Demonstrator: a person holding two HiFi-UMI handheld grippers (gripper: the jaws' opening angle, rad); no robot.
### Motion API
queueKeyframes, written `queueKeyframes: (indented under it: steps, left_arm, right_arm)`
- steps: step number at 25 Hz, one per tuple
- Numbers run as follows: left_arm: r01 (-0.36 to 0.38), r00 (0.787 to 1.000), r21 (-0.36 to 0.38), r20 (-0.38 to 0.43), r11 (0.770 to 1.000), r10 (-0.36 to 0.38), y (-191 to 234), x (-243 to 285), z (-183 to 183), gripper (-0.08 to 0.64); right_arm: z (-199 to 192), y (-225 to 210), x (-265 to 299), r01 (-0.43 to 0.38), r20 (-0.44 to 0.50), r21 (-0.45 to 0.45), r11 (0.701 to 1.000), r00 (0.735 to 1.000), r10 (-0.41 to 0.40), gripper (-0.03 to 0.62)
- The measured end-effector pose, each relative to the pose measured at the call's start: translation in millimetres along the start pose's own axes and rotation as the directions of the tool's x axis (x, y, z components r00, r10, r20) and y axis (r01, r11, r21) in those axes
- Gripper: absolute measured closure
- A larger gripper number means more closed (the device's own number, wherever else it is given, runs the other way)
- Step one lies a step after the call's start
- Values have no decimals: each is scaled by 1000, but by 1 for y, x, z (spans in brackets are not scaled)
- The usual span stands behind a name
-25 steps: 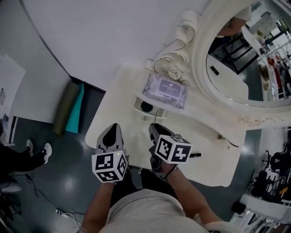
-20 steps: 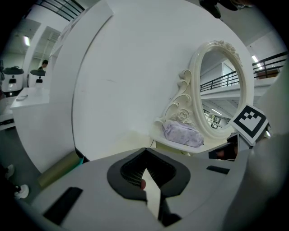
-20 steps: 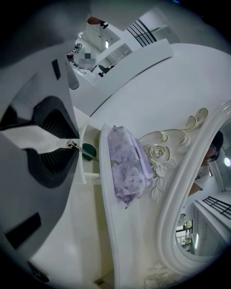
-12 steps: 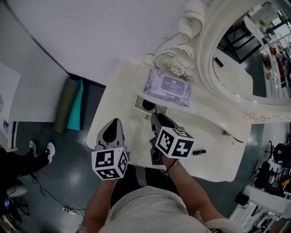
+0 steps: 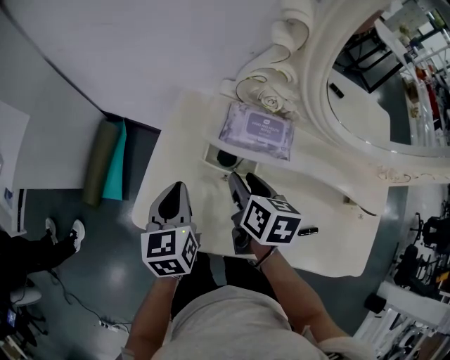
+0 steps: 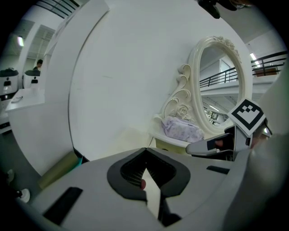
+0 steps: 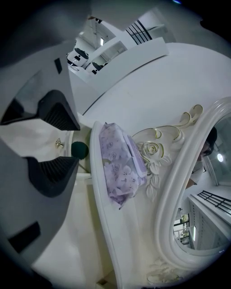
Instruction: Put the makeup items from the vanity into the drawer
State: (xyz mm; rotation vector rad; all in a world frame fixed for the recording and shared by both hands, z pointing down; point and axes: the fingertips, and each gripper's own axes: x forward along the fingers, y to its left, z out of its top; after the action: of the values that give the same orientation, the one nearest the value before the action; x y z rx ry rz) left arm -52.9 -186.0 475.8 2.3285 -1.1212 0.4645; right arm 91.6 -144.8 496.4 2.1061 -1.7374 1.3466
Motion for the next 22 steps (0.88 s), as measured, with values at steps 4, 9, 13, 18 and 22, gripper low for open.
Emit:
queueKeyframes:
  steps: [4,9,13,18,22]
  left_arm:
    - [9,1000,2,6,1000,-9,-5,-3,0,557]
    - [13,1000,3,21,1000,-13,-12,-11,0,557]
    - [19,999,8,42,1000,-19,-20,-20,1,557]
    - [28,998,8,59,1000,-28,-35,-33,-2,557]
    - [41,997,18,67,999,-42,-52,-41,-4,557]
  right_arm:
    - [1,-1,-7,2,13,0,1000,1000,-2,403]
    - [3,-3,-21,5,41,-13,1000,999,-4,403]
    - [6,-5,-36,5,72,-33,999,997,-2,408]
    - [8,-10,-60,5,108,-47,999,994,0,450]
    - [8,-19,-81,11,134,-51,999,991,-4,487]
